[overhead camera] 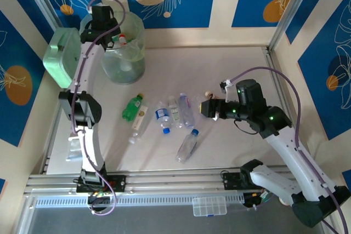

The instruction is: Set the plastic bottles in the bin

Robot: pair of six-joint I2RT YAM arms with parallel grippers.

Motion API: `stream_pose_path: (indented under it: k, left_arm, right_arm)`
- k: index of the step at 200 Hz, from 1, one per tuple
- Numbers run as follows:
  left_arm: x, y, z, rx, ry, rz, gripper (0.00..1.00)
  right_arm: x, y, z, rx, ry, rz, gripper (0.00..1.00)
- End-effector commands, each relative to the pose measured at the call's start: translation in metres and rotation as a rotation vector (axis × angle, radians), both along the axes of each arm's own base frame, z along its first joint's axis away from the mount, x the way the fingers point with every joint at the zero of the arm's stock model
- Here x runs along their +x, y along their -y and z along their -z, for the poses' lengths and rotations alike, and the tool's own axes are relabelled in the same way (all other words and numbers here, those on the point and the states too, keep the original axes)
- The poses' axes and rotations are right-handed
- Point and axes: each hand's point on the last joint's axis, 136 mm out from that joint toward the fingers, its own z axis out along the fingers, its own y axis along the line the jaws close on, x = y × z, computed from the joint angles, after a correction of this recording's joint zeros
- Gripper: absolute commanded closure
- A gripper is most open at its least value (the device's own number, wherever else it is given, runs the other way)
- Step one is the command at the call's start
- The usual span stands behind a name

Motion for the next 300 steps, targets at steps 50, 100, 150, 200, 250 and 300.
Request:
stream_pose_path:
  k: [50,100,150,200,250,300]
  left_arm:
    - [-0.001,-0.023,0.041,0.016,-0.155,-0.113,0.98]
    - [0.006,-0.036,0.072,-0.086,-0.203,-0.140,0.66]
    - [0.013,-0.032,0.063,-0.131,-0.164,-0.113,0.32]
    - [0.007,-0.026,0.036,-0.163,-0.113,-0.084,0.10]
    - [-0.007,-0.019,-0.015,-0.185,-0.018,-0.036,0.06]
    - [-0.025,0.003,-0.063,-0.259,0.122,0.069,0.00]
  right_arm:
    - [0.009,-0.005,0.007,0.010,-0.024,0.010,0.21]
    - [0.010,-0.005,0.009,0.001,-0.030,0.011,0.21]
    - [0.013,-0.005,0.007,-0.002,-0.023,0.014,0.21]
    - [0.014,-0.009,0.001,0.008,-0.020,0.002,0.21]
    - [0.012,-0.010,-0.011,0.019,0.009,-0.003,0.21]
    - [0.006,-0.008,-0.026,0.036,0.048,-0.010,0.21]
